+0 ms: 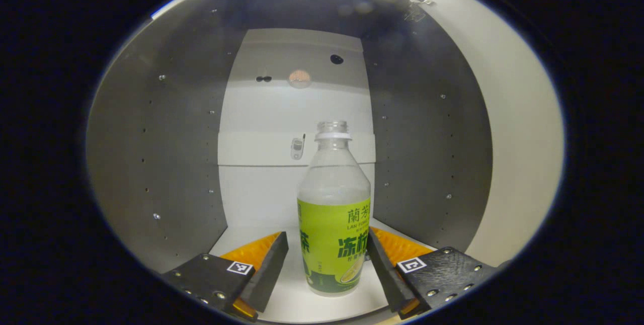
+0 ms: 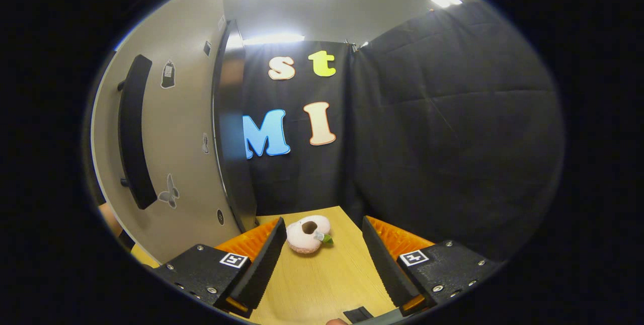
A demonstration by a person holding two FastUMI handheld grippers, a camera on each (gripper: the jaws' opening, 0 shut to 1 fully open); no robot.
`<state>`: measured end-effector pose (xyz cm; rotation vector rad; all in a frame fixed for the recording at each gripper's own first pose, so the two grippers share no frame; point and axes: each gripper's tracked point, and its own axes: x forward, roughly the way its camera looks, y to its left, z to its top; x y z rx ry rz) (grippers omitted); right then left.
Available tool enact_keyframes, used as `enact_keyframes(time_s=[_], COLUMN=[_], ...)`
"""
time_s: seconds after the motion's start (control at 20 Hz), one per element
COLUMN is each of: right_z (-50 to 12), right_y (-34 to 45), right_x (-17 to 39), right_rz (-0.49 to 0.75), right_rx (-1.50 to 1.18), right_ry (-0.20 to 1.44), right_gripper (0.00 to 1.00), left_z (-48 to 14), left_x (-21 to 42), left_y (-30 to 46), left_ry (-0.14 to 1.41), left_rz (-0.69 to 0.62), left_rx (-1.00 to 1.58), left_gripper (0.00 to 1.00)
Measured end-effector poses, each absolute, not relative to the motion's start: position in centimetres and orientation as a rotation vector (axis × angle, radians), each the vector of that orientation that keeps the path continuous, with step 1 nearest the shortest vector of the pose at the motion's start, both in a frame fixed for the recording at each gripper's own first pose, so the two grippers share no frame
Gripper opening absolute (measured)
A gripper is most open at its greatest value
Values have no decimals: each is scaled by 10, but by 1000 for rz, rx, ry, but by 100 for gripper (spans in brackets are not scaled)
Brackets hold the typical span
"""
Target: Open the cabinet door with the right hand, grasp the bottle in the cabinet with the left hand and place it on the coaster, then close the cabinet door with the right hand.
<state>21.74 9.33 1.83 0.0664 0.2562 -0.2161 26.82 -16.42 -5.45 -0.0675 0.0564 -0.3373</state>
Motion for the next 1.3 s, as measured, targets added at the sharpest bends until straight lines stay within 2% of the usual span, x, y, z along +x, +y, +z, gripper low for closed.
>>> enact_keyframes(time_s=[0.1, 0.15, 0.4, 0.45, 0.5, 0.55, 1.0, 1.1, 1.3], right_z=[16, 16, 18, 19, 20, 20, 28, 27, 26], right_y=[94, 94, 96, 96, 96, 96, 109, 113, 118], right_x=[218, 219, 218, 218, 217, 216, 201, 198, 193], right_rz=[-205, -200, -159, -151, -149, -148, -46, -24, 13], right_rx=[64, 63, 73, 73, 71, 65, 54, 52, 50], right_ry=[260, 260, 251, 248, 243, 240, 212, 210, 213], right_gripper=[94, 94, 94, 94, 94, 94, 94, 93, 94], left_z=[-53, -52, -31, -26, -22, -18, 1, 6, 4], left_x=[264, 261, 241, 234, 227, 221, 144, 125, 87], left_y=[-163, -162, -149, -146, -142, -138, -90, -78, -61], left_ry=[59, 63, 28, 20, 12, 7, -21, -39, -50], left_rz=[-326, -325, -315, -313, -306, -298, -219, -189, -145], left_rx=[-85, -89, -99, -99, -97, -96, -75, -63, -41], left_gripper=[63, 68, 68, 68, 64, 68, 64, 72, 68])
